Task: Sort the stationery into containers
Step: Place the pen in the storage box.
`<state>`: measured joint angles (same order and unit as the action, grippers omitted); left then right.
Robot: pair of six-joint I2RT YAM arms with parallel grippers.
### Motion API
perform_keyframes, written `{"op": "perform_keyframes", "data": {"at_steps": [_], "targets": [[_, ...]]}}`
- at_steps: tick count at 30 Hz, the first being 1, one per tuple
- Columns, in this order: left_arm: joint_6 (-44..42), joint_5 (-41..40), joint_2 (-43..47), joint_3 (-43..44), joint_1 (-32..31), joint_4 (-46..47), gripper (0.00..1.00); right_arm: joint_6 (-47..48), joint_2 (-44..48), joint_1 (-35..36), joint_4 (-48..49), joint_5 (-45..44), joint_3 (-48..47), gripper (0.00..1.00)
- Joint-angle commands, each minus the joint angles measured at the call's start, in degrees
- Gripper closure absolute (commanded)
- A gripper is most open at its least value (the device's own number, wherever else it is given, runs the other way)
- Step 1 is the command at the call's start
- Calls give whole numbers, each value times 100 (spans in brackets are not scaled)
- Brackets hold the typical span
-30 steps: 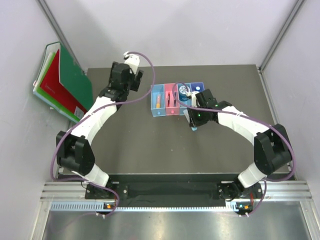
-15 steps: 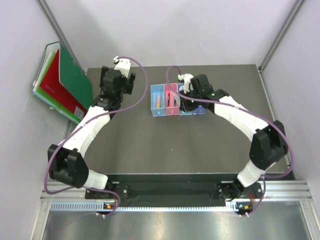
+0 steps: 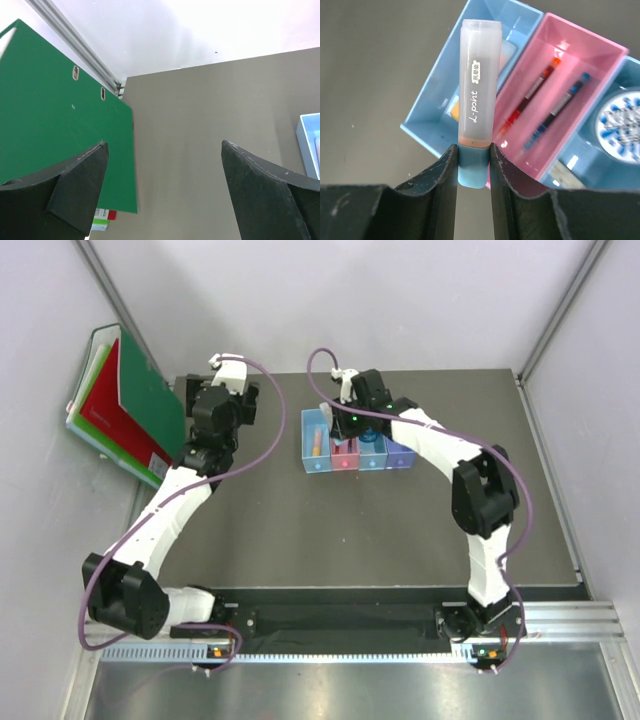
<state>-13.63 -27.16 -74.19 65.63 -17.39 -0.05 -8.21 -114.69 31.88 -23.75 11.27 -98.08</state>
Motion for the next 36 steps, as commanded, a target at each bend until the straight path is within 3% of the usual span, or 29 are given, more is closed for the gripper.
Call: {"op": "perform_keyframes", "data": {"at_steps": [1, 19, 25, 32, 36], "targets": [[-70, -158, 195, -67, -1, 383, 1, -199, -334, 266, 432, 174, -597, 100], [-316, 0, 247, -68, 7, 436, 1, -304, -984, 381, 749, 183, -791, 100], [-404, 35, 221, -76, 7, 489, 1, -331, -1090, 389, 758, 165, -800, 88], [-457, 123, 221, -94, 7, 559, 1, -313, -1143, 389, 766, 113, -809, 83], [-483, 140, 212, -94, 7, 586, 1, -295, -1125, 398, 766, 104, -809, 68]]}}
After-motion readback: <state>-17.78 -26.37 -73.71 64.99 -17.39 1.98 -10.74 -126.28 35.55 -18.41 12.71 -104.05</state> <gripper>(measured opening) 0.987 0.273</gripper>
